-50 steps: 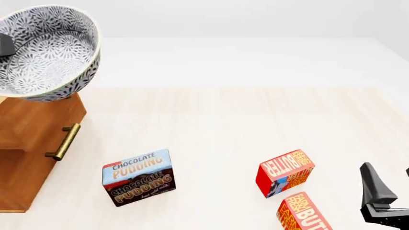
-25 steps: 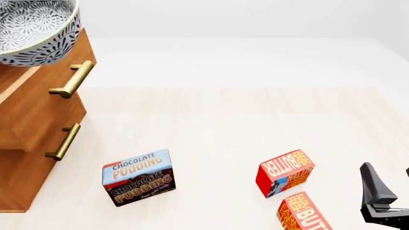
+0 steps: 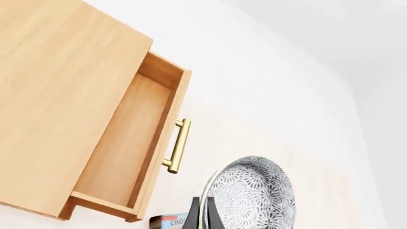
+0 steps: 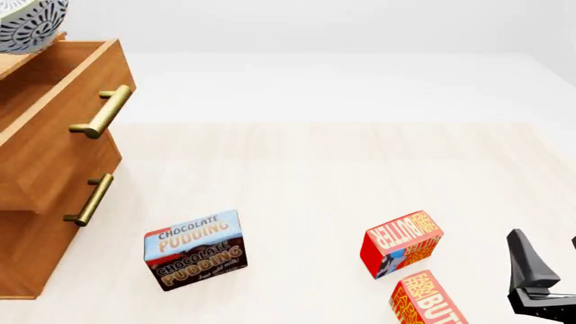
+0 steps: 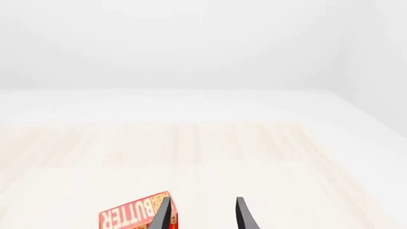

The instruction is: Put the bowl in the top drawer of the cabinet.

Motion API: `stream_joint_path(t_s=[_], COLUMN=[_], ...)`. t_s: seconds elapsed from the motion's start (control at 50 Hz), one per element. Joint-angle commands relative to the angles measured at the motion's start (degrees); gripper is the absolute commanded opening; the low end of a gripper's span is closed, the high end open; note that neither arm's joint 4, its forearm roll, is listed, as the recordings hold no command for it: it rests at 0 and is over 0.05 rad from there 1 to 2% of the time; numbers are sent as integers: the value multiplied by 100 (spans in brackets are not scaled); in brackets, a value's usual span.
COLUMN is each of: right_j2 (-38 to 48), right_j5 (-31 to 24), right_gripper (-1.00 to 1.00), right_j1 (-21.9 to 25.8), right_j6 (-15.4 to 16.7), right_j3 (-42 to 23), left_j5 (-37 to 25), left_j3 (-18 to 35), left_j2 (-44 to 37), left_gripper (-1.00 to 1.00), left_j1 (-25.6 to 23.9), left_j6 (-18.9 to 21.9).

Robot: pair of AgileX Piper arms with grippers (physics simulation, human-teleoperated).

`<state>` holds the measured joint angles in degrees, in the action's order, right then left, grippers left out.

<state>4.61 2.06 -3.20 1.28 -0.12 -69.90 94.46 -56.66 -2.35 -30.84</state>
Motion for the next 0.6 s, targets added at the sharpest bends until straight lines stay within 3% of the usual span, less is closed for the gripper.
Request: stream_joint_path(t_s=[0.02, 0.42, 0.6], right_j2=[-10, -48, -198], right_j5=[-6, -27, -118], right_gripper=[100, 100, 100], right_j1=[5, 10, -24], right_j6=[-9, -19, -30], right_j3=[0, -1, -5], left_j5=[12, 131, 188], left_j3=[268, -118, -234], left_j2=[-123, 110, 163], left_gripper=[-100, -100, -100], left_j1=[524, 959, 913], left_j6=[-53, -264, -279])
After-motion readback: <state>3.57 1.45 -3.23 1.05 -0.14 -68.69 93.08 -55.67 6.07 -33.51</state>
